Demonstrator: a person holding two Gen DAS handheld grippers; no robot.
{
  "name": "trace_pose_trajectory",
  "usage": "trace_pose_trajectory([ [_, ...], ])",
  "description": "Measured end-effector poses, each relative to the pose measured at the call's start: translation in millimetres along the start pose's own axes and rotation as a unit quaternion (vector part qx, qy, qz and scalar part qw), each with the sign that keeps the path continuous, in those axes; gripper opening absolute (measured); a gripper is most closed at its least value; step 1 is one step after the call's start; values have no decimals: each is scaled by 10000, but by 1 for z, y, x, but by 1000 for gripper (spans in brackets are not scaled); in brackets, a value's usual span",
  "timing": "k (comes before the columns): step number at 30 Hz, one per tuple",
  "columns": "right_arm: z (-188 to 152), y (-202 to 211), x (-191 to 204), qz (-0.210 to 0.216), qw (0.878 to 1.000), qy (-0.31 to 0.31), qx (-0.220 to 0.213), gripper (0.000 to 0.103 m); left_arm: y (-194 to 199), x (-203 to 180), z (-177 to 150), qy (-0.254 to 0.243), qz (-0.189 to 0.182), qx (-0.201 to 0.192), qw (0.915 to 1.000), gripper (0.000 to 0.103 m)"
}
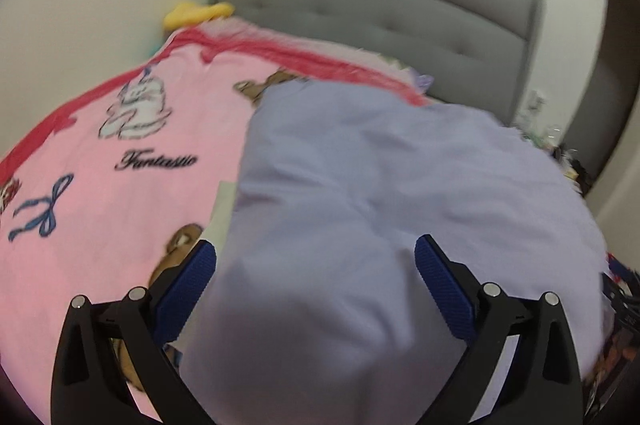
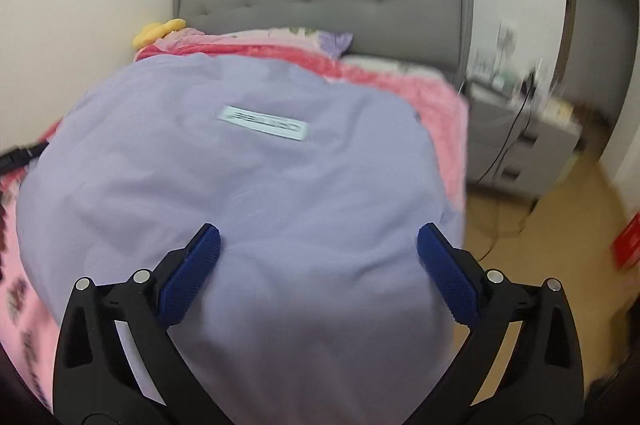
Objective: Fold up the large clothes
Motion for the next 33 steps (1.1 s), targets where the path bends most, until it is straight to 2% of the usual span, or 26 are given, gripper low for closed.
trace_pose_trajectory([
  [6,4,32,17,-134,9998,-119,-36,95,40,-23,-11,-535,80,-182,9984,98],
  [11,11,74,31,-206,9990,-89,-382,95,76,-34,-10,-583,-91,-445,9973,98],
  [14,12,99,42,-313,9984,38,-469,95,101,-46,-9,-681,89,-746,9948,98],
  [17,10,119,53,-492,9971,239,-526,95,123,-64,-9,-989,389,-1015,9891,98],
  [20,8,133,63,-716,9951,406,-541,95,132,-84,-12,-1160,370,-855,9889,98],
  [24,5,145,76,-933,9922,647,-522,95,142,-110,-21,-1269,-129,-591,9901,98],
  [26,3,150,80,-922,9918,707,-534,95,145,-120,-26,-1320,-159,-484,9899,98],
  [29,4,157,83,-892,9914,730,-619,95,157,-131,-30,-1537,136,-896,9840,98],
  [33,8,161,83,-829,9924,609,-677,95,168,-150,-34,-1802,-28,-1005,9785,98],
])
Point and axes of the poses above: each gripper's, at about its wrist camera, not at the fingertips, and y roughly against the way its jaws point, x to its left, z to its top, the point moved 3 cm from there along -y, roughly the way its jaws point, and after that the axes turned 2 degrees about z, right-handed, at the moved point
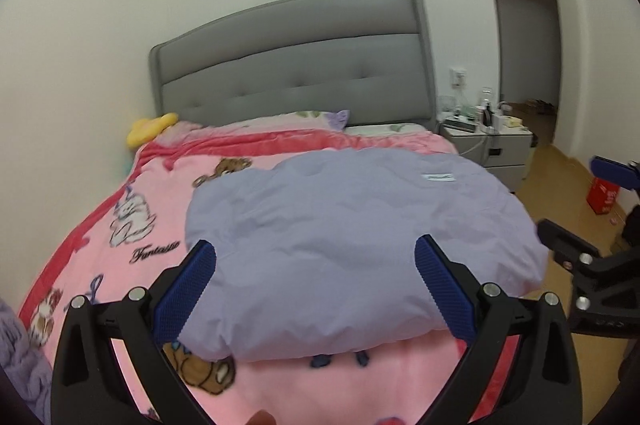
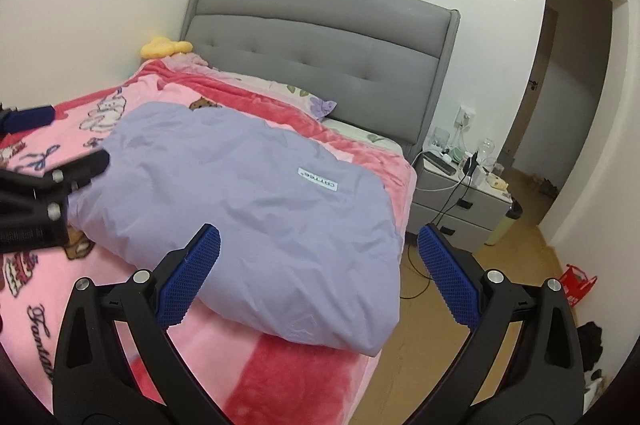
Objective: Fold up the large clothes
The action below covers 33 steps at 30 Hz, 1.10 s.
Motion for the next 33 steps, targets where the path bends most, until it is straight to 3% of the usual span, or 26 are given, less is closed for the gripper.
trace_pose_trajectory([
  [17,-3,-11,-20,0,9993,-351,129,95,1,-29,16,-139,-87,-84,9998,98],
  [33,-5,-10,-17,-3,9997,-187,128,95,-6,-23,11,114,-276,97,9995,98],
])
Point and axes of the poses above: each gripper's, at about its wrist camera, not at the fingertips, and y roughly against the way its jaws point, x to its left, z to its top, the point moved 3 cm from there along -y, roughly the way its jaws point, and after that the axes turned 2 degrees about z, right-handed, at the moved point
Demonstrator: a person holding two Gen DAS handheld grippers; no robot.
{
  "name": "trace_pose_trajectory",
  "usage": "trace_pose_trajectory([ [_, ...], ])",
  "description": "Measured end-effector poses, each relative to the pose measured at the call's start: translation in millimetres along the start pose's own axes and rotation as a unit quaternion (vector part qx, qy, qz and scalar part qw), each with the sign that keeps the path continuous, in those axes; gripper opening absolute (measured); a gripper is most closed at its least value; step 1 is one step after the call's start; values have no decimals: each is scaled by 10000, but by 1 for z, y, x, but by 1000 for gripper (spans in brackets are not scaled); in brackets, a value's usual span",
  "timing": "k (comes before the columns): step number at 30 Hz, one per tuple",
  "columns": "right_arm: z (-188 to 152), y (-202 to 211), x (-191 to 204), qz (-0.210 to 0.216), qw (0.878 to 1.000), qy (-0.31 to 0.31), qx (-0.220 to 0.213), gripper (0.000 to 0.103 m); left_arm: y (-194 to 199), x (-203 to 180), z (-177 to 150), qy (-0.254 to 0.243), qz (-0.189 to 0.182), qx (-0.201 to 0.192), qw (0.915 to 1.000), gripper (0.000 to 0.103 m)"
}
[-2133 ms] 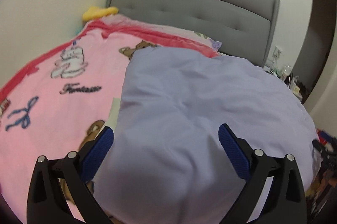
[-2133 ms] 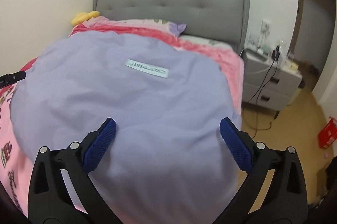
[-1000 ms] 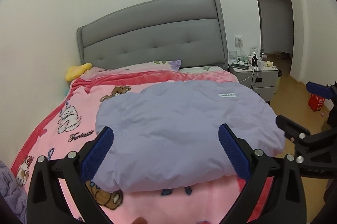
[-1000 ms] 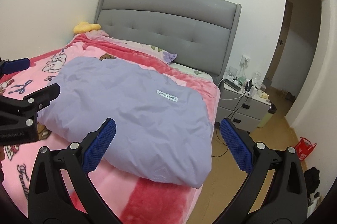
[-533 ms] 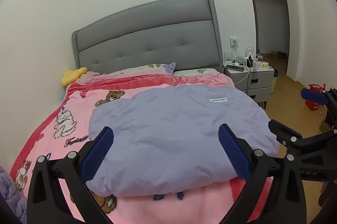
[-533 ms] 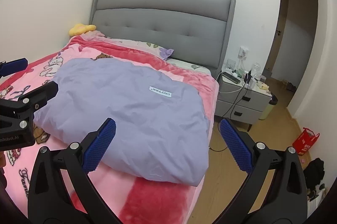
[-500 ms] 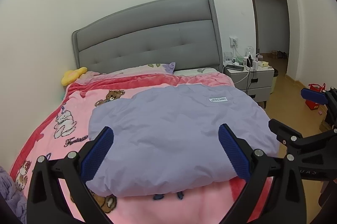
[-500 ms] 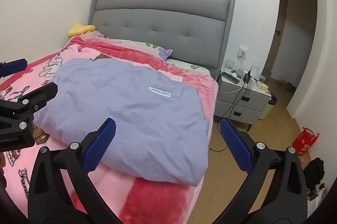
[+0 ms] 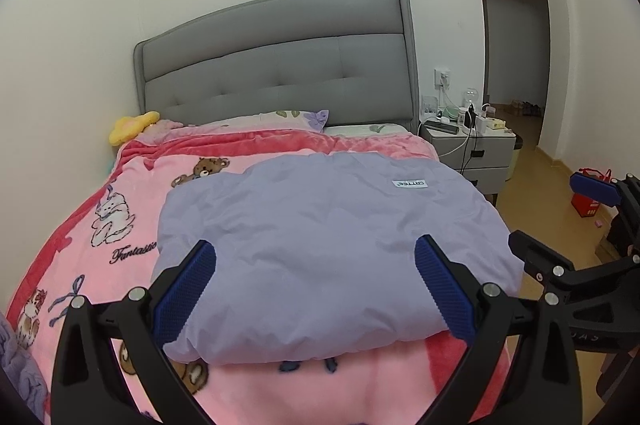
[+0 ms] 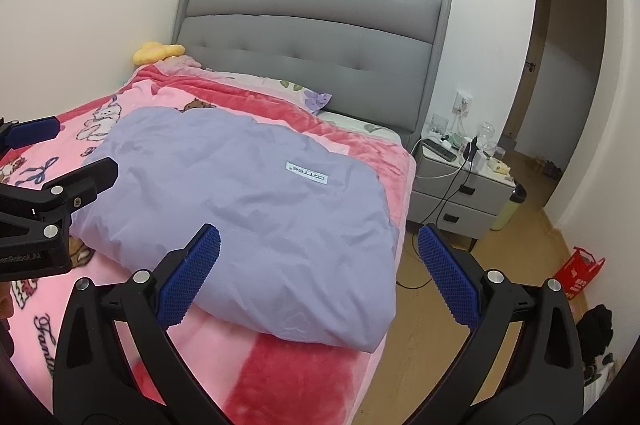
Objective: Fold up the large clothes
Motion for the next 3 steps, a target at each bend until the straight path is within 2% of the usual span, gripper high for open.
trace_pose_trajectory([
  [3,1,0,1,-16,10000,54,-11,95,1,1,0,24,-15,-18,10000,98],
])
Point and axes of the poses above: each gripper's, at about its wrist camera, not at the fingertips, and y roughly against the way its jaws point, x to its left, z to its top, the point moved 3 cm from there along -y, roughly the way its jaws point, and after that the axes turned 2 degrees about z, right-handed, at the moved point
